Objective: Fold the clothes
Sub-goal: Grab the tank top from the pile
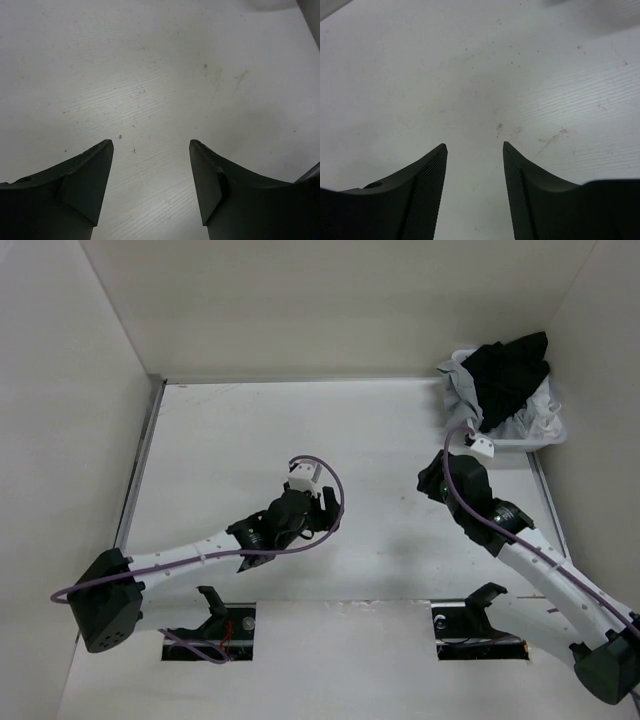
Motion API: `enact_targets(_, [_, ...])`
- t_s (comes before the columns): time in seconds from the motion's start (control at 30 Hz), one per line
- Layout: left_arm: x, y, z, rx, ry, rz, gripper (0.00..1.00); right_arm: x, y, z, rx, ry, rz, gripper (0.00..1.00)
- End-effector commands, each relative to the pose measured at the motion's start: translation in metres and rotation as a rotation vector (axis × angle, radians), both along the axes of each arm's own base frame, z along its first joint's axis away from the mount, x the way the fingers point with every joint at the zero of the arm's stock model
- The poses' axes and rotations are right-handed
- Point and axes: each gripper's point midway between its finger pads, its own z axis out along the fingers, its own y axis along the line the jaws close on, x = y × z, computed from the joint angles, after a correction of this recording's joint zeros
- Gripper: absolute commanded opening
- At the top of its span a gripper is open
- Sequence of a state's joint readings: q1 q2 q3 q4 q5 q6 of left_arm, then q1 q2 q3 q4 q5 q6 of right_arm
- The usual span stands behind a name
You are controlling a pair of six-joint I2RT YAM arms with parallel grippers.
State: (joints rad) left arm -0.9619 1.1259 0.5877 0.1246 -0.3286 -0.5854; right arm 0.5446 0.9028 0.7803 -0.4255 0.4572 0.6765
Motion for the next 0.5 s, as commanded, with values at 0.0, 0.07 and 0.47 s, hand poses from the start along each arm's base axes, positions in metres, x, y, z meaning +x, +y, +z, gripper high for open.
enact_targets(0.0, [0.007,-0.016,0.020,-0.079,-0.019,-0.023,0.62,0.012,0.007,0.019,0.044,-0.104,0.023,0.48])
enact_targets(0.07, [0.011,-0.023,0.028,-0.093,-0.030,-0.034,0.62,0.019,0.000,0.024,0.051,-0.133,0.011,0.36])
enact_targets(0.47, [0.028,-0.029,0.024,-0.169,-0.144,-0.029,0.07,0.104,-0.074,0.072,0.046,-0.207,-0.178,0.04])
